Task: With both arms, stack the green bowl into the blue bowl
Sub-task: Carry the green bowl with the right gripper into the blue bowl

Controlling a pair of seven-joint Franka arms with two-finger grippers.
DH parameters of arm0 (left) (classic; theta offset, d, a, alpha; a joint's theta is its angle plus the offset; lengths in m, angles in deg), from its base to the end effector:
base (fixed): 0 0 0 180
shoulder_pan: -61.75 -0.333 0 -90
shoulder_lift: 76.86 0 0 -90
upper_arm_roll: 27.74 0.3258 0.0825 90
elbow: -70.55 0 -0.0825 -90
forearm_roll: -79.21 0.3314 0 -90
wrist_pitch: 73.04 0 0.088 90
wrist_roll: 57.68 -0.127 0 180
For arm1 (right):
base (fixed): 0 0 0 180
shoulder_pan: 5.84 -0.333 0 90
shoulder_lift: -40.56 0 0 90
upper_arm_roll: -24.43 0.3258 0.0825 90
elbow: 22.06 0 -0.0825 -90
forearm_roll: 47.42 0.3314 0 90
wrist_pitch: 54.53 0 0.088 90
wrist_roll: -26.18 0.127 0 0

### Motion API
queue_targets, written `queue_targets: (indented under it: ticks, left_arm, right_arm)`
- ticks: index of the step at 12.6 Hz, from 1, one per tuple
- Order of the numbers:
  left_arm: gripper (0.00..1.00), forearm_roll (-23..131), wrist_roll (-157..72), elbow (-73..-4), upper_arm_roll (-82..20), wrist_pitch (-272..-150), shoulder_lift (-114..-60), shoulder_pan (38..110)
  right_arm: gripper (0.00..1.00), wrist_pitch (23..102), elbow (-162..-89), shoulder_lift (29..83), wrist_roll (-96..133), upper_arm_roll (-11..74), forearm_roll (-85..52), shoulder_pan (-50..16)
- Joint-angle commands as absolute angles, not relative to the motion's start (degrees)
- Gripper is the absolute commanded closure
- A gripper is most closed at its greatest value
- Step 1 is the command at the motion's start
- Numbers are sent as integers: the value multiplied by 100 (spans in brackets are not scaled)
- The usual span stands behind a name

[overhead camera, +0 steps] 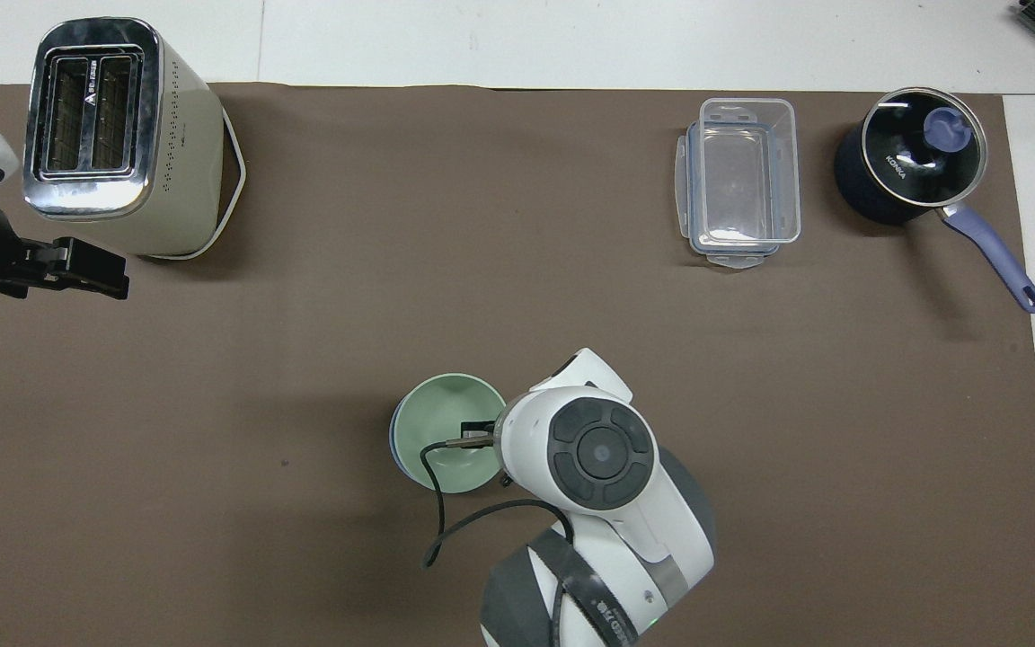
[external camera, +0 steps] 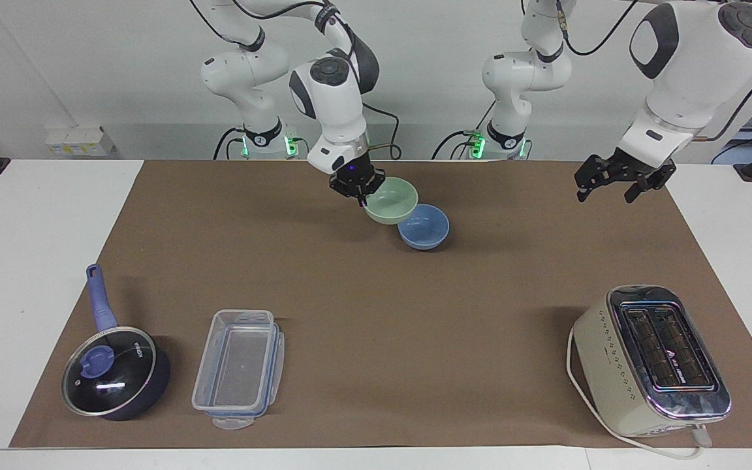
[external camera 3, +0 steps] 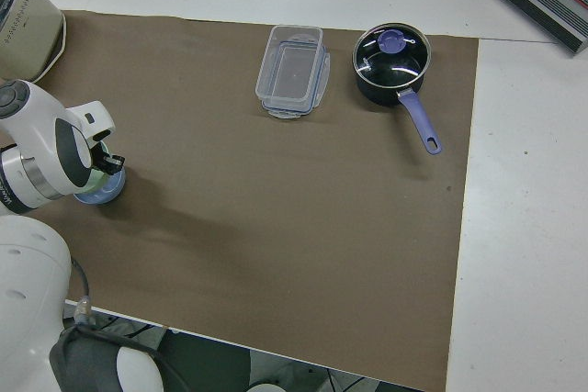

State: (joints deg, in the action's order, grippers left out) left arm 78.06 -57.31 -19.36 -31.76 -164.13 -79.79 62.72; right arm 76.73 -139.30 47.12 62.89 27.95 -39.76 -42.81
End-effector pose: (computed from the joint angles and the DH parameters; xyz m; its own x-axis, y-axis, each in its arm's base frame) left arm 0.5161 -0.0466 0.5906 0.9963 -0.0801 -0.0306 -0.0794 -0.9966 0.0234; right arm 0.4113 0.3567 0.4174 0.9994 -0.0191 0.0295 -0.0138 -0.9855 -0.1688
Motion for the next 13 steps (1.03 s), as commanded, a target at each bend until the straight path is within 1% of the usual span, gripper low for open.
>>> queue_targets:
  ticks: [1, 5, 13]
  left_arm:
    - [0, 7912, -5733, -1866, -3231, -16287, -7994, 6201]
    - [0, 7912, -5733, -1866, -3231, -16287, -7994, 6202]
    - [0, 7912, -5742, -1866, -3231, -16287, -7994, 6202]
  right_arm:
    - [100, 7914, -13790, 5030, 6607, 2777, -3995, -4451]
    - [100, 8090, -13869, 5145, 6617, 2769, -4153, -4434]
    - [100, 8161, -13948, 5189, 6573, 2777, -4144, -4355]
